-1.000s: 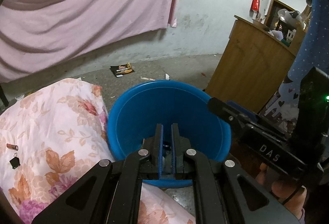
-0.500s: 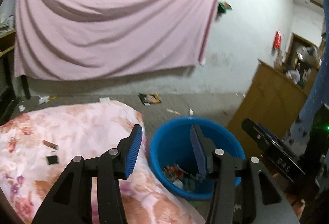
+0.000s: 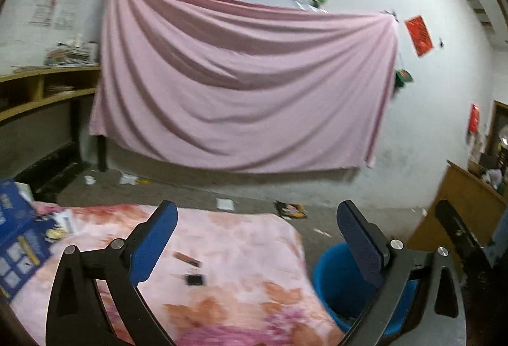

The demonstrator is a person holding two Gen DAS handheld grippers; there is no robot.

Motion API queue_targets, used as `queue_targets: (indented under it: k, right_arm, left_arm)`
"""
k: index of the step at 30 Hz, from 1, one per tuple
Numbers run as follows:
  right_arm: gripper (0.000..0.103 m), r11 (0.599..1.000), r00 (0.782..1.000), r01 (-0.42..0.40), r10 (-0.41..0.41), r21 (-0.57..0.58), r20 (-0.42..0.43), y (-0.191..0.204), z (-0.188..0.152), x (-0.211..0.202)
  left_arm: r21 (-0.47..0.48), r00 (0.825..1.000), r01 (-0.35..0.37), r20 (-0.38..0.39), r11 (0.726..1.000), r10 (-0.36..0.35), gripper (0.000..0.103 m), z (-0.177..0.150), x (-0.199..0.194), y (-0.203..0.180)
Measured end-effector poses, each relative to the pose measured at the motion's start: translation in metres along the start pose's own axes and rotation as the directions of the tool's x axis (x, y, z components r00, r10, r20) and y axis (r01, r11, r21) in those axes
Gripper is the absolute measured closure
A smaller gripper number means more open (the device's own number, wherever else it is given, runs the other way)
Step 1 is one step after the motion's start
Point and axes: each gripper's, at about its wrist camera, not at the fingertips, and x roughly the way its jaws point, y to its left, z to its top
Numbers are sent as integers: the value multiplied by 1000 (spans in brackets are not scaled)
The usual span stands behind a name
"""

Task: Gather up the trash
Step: 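Move both tools back over the battery and clip on the bed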

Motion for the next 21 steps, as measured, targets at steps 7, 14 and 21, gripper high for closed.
queue_targets:
  k: [7, 14, 21]
  right_arm:
    - [0, 995, 996, -75, 78, -72, 50, 50, -2, 3]
    - [0, 981, 990, -126, 134, -145, 46, 87, -14, 9]
    - [0, 964, 992, -128, 119, -234, -52, 113, -34, 28]
  left_arm:
    - [-13, 995, -85, 56, 996, 85, 4, 2, -23, 41]
    - [-44, 990, -126, 62, 991, 129, 4, -1, -39, 82]
    - [-35, 983, -175, 46, 984, 177, 4, -14, -46, 113]
